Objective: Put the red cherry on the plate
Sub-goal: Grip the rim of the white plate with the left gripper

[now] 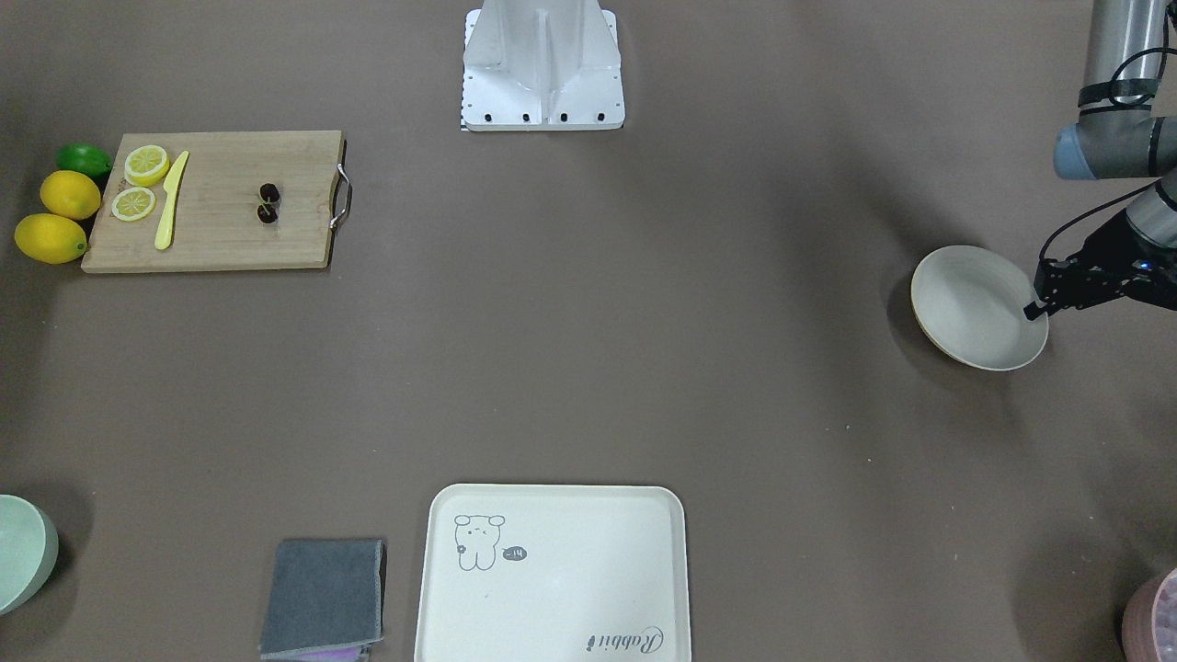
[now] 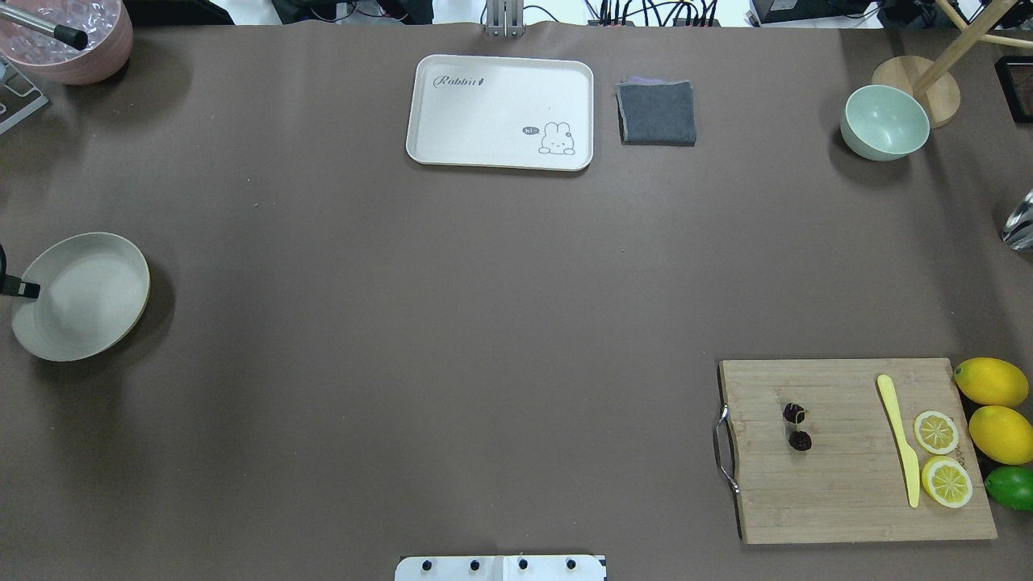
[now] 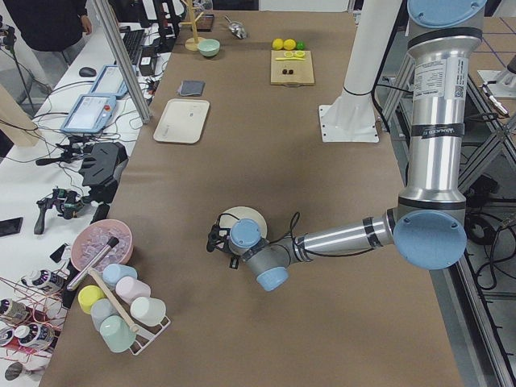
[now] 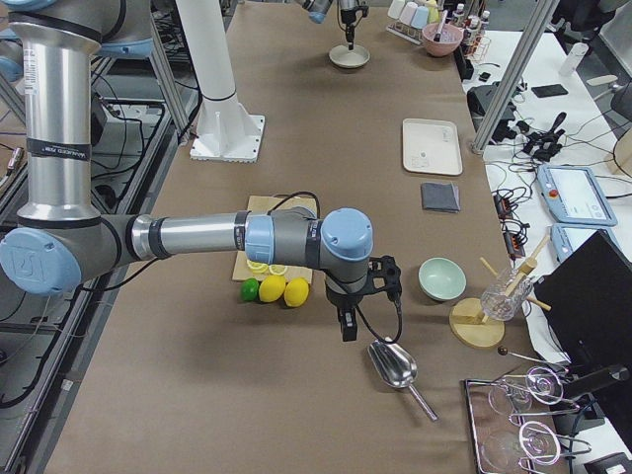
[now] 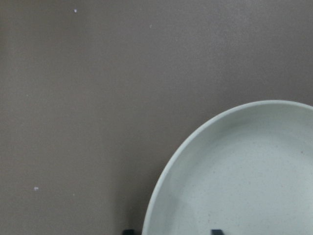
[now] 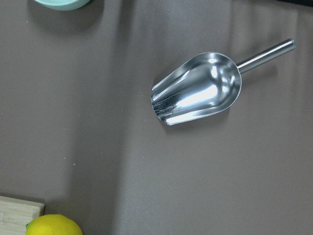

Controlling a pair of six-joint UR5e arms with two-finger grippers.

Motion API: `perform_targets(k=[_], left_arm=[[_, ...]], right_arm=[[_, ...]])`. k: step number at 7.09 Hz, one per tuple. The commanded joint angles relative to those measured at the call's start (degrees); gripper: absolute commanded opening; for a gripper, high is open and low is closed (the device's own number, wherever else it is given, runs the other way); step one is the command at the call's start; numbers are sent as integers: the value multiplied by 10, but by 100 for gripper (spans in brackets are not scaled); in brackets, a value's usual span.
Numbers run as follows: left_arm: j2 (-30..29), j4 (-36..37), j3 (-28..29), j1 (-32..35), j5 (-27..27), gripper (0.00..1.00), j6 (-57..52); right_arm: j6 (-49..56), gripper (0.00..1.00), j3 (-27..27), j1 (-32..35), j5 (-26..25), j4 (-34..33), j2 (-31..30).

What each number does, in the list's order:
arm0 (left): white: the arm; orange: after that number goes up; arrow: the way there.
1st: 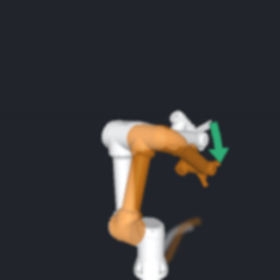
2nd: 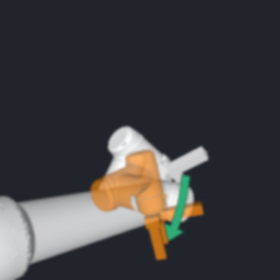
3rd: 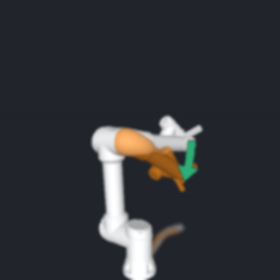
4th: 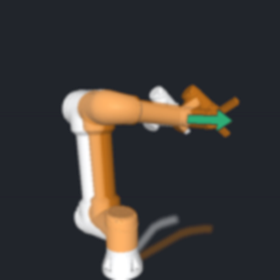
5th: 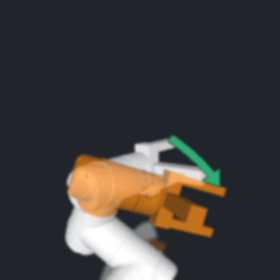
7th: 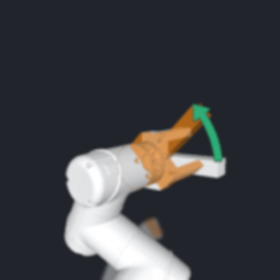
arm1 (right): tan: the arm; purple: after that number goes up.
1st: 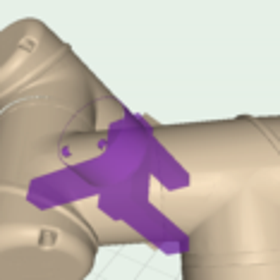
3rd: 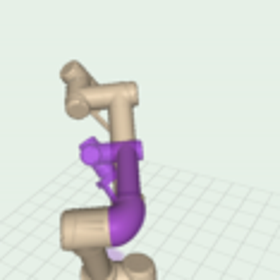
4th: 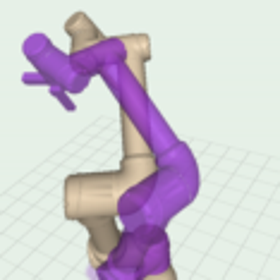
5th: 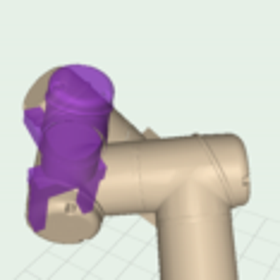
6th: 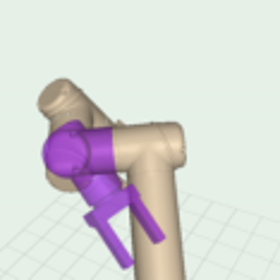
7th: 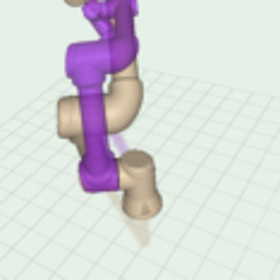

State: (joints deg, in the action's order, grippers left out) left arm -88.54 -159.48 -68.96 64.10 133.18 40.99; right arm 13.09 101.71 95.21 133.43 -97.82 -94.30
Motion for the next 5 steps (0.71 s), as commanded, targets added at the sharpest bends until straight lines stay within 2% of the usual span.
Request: perform_targets(k=[1, 2, 4, 5], left_arm=[[3, -1, -2, 8, 84, 0, 5], [-4, 11, -4, 35, 142, 0, 8], [-11, 43, -65, 57, 189, 0, 97], [-42, 65, -89, 59, 210, 0, 156]], right_arm=[[0, 100, 1, 3, 0, 1, -1], [0, 100, 1, 3, 0, 1, 0], [0, 100, 1, 5, 0, 1, 1], [0, 100, 2, 5, 0, 1, 0]])
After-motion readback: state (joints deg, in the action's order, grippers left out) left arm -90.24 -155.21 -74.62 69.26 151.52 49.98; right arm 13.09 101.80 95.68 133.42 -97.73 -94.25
